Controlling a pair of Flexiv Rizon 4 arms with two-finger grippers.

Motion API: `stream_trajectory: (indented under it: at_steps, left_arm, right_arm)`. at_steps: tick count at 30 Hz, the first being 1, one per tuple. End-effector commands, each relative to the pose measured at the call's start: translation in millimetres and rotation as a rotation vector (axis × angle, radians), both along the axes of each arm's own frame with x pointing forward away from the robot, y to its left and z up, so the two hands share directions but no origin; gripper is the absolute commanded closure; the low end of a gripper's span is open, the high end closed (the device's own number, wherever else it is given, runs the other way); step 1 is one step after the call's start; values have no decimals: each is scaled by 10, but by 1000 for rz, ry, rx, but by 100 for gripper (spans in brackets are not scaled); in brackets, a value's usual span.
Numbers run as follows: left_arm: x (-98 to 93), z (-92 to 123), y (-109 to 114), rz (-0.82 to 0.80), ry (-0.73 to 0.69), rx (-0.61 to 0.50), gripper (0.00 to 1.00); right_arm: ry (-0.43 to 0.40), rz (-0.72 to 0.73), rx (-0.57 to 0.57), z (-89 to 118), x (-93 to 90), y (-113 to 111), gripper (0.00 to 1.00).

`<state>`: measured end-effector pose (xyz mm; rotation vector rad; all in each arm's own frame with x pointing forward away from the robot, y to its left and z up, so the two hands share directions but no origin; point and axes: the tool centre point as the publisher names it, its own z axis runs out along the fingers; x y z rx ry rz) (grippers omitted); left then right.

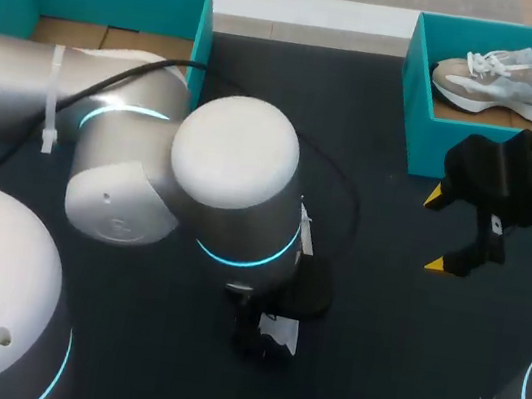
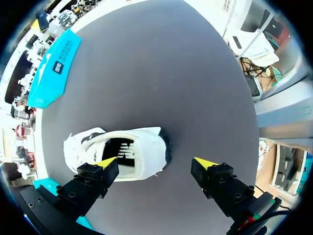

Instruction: Take the shoe out of the shoebox, open the shoe tongue, remove and reinsert the insole, then place the shoe into the shoebox

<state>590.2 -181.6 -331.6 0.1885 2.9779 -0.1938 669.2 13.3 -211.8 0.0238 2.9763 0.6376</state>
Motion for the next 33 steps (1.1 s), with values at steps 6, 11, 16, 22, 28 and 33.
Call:
stream_trajectory:
  at_steps: [6, 11, 16, 22, 28, 33]
  left_arm:
    - [29, -300, -127, 2, -2, 13, 0]
    - [24, -429, -136, 15, 12, 10, 41]
    - [27, -572, -120, 38, 38, 39, 30]
    - [-6, -688, -118, 54, 54, 69, 34]
    - [-39, -709, -106, 83, 90, 90, 79]
    - [-59, -658, -47, 112, 150, 126, 100]
  right_arm:
    - [1, 0, -1, -11, 9, 9, 0]
    - [1, 0, -1, -11, 9, 9, 0]
    - [1, 0, -1, -11, 9, 9, 0]
    - [1, 0, -1, -11, 9, 9, 0]
    - [1, 0, -1, -11, 9, 9, 0]
    - [1, 0, -1, -11, 9, 9, 0]
